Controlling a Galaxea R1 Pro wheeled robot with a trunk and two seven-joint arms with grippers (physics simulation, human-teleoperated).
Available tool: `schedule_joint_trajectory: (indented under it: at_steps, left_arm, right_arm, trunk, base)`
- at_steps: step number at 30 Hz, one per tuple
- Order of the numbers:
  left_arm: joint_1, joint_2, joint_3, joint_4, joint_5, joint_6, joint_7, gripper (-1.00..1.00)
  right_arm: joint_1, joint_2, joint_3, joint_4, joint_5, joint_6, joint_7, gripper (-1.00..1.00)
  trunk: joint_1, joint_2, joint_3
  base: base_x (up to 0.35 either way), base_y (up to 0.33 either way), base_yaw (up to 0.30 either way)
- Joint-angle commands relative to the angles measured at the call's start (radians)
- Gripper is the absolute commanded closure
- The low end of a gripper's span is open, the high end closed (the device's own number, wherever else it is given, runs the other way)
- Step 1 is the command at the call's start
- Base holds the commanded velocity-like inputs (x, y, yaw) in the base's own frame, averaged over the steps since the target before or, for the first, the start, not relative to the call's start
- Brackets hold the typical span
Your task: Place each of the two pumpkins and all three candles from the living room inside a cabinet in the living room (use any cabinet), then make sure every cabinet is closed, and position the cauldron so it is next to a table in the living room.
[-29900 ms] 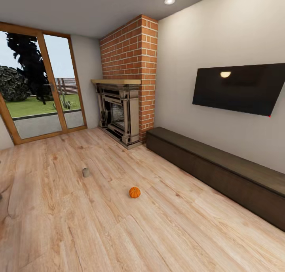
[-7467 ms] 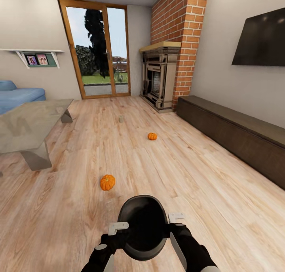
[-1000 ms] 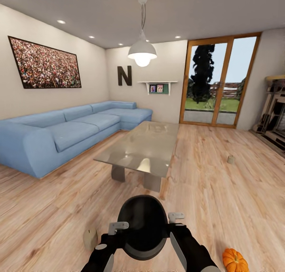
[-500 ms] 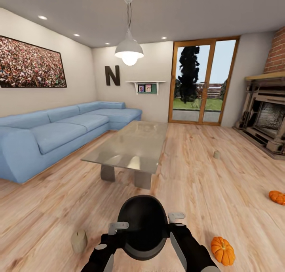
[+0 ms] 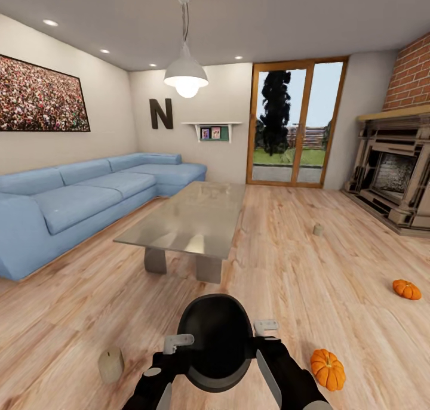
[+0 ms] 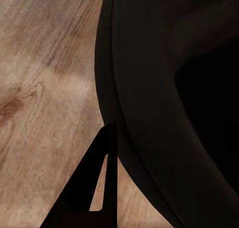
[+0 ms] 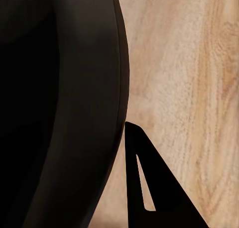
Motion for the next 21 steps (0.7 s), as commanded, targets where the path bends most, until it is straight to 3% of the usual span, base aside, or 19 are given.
schedule_joint_trajectory:
  at_steps: [1, 5, 17, 21]
  left_arm:
    - [0.0, 0.0, 0.0, 0.0, 0.053, -0.002, -0.057, 1.0]
    - [0.0, 0.0, 0.0, 0.0, 0.053, -0.001, -0.057, 1.0]
    - [0.0, 0.0, 0.0, 0.0, 0.053, 0.0, -0.055, 1.0]
    - [0.0, 0.0, 0.0, 0.0, 0.053, -0.001, -0.055, 1.0]
  right_arm:
    - [0.0, 0.001, 0.0, -0.003, -0.013, -0.003, 0.006, 1.0]
    - [0.0, 0.001, 0.0, -0.003, -0.013, -0.003, 0.005, 1.0]
    - [0.0, 0.001, 0.0, -0.003, -0.013, -0.003, 0.005, 1.0]
    - [0.0, 0.001, 0.0, -0.003, -0.013, -0.003, 0.005, 1.0]
  trunk:
    - [0.0, 0.0, 0.0]
    - [0.0, 0.0, 0.0]
    - [0.0, 0.0, 0.0]
    - [0.0, 0.0, 0.001]
  base:
    - [0.0, 0.0, -0.001]
    - [0.047, 0.004, 0.0]
    - [0.281, 0.053, 0.0]
    - [0.077, 0.002, -0.008]
